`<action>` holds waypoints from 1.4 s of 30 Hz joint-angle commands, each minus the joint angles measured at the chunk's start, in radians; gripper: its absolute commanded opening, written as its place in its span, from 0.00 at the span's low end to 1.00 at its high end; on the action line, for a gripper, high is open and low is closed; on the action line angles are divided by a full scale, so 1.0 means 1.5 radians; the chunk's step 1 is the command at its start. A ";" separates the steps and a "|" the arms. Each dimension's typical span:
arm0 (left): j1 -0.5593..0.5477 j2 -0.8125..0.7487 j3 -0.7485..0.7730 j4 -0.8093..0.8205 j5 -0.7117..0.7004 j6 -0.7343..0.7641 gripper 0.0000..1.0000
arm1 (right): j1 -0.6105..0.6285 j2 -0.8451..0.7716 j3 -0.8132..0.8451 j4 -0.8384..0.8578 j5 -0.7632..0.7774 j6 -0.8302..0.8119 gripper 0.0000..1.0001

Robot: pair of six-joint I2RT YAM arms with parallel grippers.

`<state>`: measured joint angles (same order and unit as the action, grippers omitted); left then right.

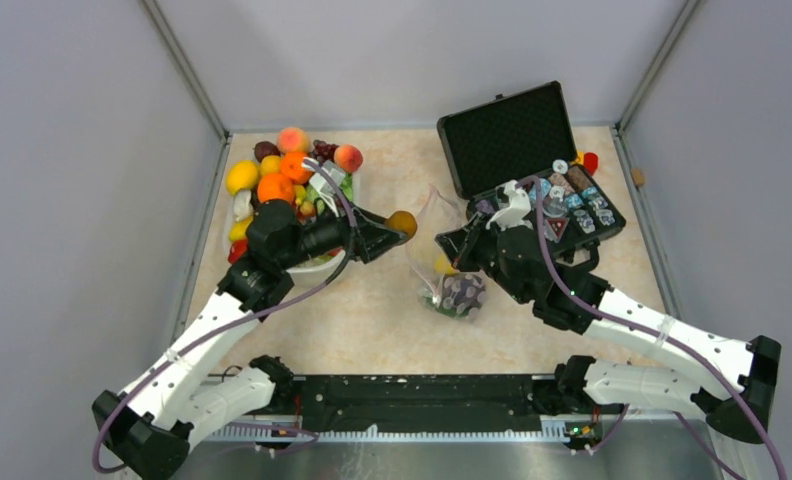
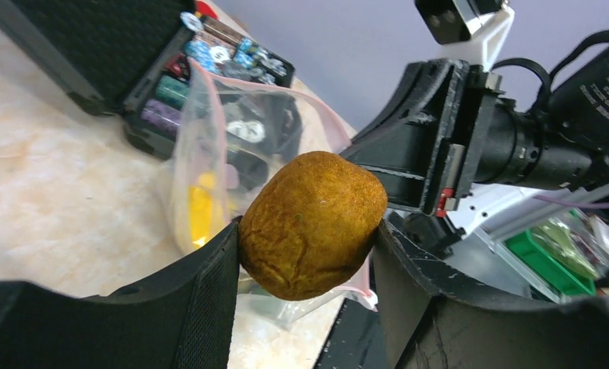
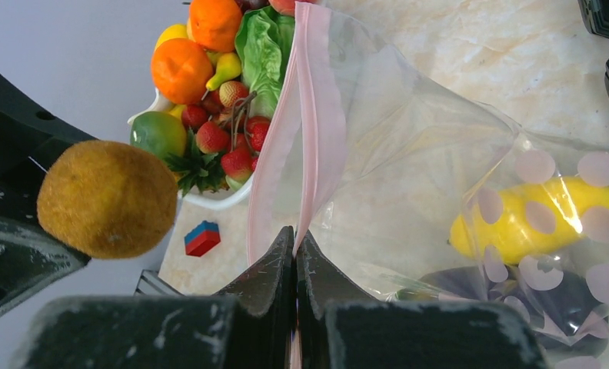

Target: Place the food in the zip-top bag and seal the zipper

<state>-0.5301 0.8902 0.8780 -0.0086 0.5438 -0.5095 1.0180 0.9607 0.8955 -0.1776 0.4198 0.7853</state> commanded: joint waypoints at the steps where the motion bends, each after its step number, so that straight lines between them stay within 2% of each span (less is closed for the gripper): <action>1: -0.041 0.036 0.001 0.089 0.018 -0.025 0.54 | -0.002 0.002 0.019 0.025 -0.002 -0.010 0.00; 5: -0.075 0.074 0.013 0.092 0.001 -0.017 0.55 | -0.001 0.004 0.030 0.008 -0.004 -0.014 0.00; 15: -0.113 0.164 0.056 -0.016 -0.152 0.024 0.57 | 0.010 0.022 0.086 -0.095 0.027 -0.019 0.00; 22: -0.142 0.209 0.105 -0.093 -0.272 0.062 0.61 | 0.030 0.035 0.114 -0.113 0.040 -0.040 0.00; 25: -0.150 0.220 0.127 -0.123 -0.276 0.077 0.74 | 0.032 0.039 0.114 -0.113 0.040 -0.040 0.00; 27: -0.151 0.216 0.127 -0.112 -0.250 0.083 0.75 | 0.033 0.041 0.112 -0.110 0.040 -0.040 0.00; 30: -0.151 0.211 0.132 -0.105 -0.220 0.091 0.87 | 0.033 0.040 0.108 -0.103 0.038 -0.041 0.00; 36: -0.151 0.152 0.134 -0.119 -0.237 0.140 0.90 | 0.032 0.034 0.092 -0.097 0.049 -0.036 0.00; 38: -0.151 0.125 0.137 -0.137 -0.273 0.179 0.91 | 0.033 0.031 0.084 -0.094 0.054 -0.035 0.00; 40: -0.150 0.094 0.130 -0.148 -0.345 0.198 0.97 | 0.033 0.031 0.081 -0.094 0.056 -0.033 0.00; 42: -0.142 0.075 0.129 -0.162 -0.407 0.234 0.99 | 0.032 0.031 0.080 -0.094 0.054 -0.035 0.00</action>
<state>-0.7536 1.0847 1.0382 -0.2375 0.1162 -0.2783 1.0538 1.0222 1.0145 -0.3592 0.4740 0.7406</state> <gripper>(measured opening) 0.973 0.003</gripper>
